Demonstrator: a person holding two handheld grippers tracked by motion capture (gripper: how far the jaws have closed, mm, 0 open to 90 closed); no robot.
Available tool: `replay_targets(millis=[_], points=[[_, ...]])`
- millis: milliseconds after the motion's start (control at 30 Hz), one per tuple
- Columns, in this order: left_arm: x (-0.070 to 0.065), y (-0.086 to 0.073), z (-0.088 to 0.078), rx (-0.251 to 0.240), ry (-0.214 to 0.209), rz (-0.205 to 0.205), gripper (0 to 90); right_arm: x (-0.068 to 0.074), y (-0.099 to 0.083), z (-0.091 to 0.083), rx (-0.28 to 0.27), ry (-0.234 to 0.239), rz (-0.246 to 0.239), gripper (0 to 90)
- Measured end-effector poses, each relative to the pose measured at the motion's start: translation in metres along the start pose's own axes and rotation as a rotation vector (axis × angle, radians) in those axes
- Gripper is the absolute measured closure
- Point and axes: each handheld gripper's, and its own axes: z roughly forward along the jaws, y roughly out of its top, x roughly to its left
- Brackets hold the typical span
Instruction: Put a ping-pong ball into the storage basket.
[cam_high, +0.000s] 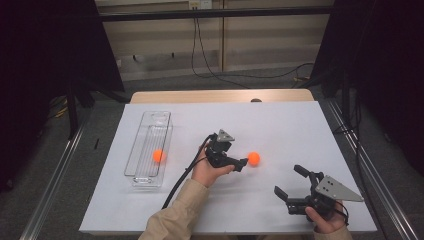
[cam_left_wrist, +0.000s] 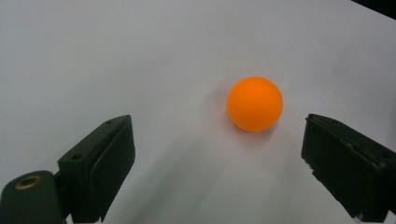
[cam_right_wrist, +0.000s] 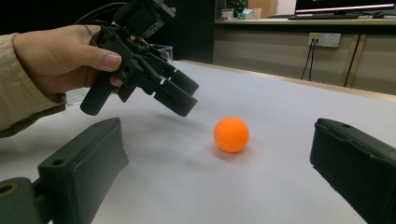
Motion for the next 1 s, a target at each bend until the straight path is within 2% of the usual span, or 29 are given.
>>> replay_targets(millis=[533, 1000], points=[[-0.006, 0.001, 0.009, -0.002, -0.019, 0.013, 9.1, 0.000, 0.000, 0.000, 0.000, 0.000, 0.001, 2.4], [-0.008, 0.001, 0.018, -0.002, -0.009, 0.023, 9.6, -0.001, 0.000, 0.000, 0.000, -0.001, 0.000, 2.4]])
